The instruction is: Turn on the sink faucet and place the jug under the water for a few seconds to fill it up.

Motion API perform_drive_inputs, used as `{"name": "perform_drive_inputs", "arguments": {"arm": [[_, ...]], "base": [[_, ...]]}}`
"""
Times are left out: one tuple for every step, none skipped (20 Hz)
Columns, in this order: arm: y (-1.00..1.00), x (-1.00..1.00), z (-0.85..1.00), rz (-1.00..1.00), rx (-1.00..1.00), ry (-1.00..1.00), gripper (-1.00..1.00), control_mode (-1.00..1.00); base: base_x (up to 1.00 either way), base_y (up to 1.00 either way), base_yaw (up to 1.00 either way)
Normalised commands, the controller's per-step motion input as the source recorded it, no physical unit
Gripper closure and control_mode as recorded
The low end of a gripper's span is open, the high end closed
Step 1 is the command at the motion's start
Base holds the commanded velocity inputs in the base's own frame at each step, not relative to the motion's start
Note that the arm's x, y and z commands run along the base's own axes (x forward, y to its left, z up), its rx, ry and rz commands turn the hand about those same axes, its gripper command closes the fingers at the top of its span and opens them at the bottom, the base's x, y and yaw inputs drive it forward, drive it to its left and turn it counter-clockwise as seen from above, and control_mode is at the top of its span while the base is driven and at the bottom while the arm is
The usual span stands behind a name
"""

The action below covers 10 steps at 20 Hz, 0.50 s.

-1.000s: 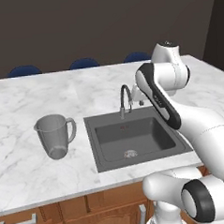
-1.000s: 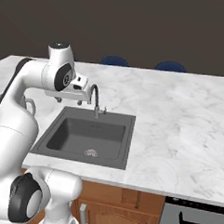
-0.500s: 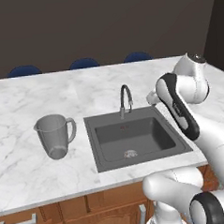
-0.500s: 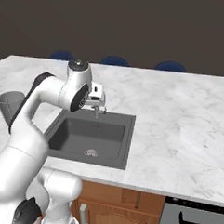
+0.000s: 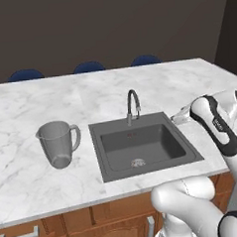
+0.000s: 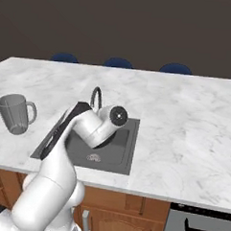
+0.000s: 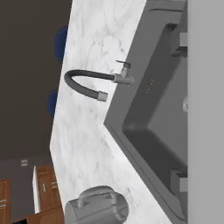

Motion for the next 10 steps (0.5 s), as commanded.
{"name": "perform_drive_inputs", "arguments": {"arm": [[-0.04,0.80,0.00,0.20,0.03,-0.03,-1.00,-1.00],[0.00,0.81,-0.01,0.19,0.01,-0.01,-1.00,-1.00],[-0.03,0.76,-0.11,0.19,0.01,-0.03,-1.00,-1.00],[0.00,0.88,-0.11,0.17,0.00,-0.01,-1.00,-1.00],[-0.01,0.79,-0.04,0.15,0.00,-0.02,-1.00,-1.00],[-0.05,0.79,-0.09,0.16,0.00,0.00,-1.00,-1.00],[-0.14,0.44,-0.14,0.20,0.00,0.00,-1.00,-1.00],[-0.06,0.29,-0.06,0.13,0.00,0.00,-1.00,-1.00],[0.00,0.30,-0.16,0.07,0.00,0.00,-1.00,-1.00],[0.00,0.26,-0.15,0.07,0.00,0.00,-1.00,-1.00]], "base": [[0.00,0.00,0.00],[0.00,0.00,0.00],[0.00,0.00,0.00],[0.00,0.00,0.00],[0.00,0.00,0.00],[0.00,0.00,0.00],[0.00,0.00,0.00],[0.00,0.00,0.00],[0.00,0.00,0.00],[0.00,0.00,0.00]]}}
